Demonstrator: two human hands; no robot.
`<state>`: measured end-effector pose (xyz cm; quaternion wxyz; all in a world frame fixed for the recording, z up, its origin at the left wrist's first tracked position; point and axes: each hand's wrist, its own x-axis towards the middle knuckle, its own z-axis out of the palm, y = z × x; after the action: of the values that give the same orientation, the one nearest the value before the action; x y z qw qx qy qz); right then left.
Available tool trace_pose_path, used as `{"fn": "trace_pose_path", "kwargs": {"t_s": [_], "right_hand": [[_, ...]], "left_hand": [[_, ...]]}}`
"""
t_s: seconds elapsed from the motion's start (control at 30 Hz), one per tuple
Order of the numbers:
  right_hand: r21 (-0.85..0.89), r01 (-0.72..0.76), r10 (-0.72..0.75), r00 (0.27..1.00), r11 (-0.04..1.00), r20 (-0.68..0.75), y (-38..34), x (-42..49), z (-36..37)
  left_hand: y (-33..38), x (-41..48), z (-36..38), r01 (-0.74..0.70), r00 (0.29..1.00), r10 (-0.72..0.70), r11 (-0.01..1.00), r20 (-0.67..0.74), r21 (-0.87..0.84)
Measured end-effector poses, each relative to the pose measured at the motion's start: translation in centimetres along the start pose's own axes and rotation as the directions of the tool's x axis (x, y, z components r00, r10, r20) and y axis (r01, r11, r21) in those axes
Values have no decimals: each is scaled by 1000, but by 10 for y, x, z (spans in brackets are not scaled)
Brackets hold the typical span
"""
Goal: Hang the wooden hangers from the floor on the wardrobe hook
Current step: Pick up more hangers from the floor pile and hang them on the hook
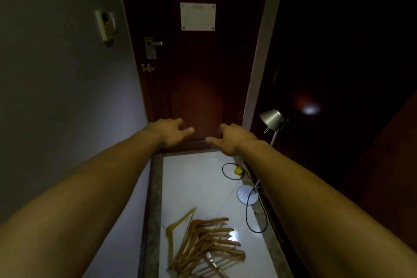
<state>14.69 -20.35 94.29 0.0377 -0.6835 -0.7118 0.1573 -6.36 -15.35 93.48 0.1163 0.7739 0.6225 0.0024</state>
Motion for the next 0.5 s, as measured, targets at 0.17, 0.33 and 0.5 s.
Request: {"fn": "trace_pose_path", "kwargs": {"t_s": [0.17, 0.33, 0.5], "right_hand": [[40, -5, 3, 999, 999, 50, 6, 25, 29], [92, 7, -22, 985, 996, 171, 26, 51, 71], [74, -54, 23, 932, 996, 362, 68, 71, 119]], "left_hand": [[-17, 6, 40, 27, 995, -23, 999, 97, -39], [-23, 20, 90, 135, 974, -117, 988, 195, -79], [-19, 34, 133, 254, 940, -209, 956, 269, -145]]}}
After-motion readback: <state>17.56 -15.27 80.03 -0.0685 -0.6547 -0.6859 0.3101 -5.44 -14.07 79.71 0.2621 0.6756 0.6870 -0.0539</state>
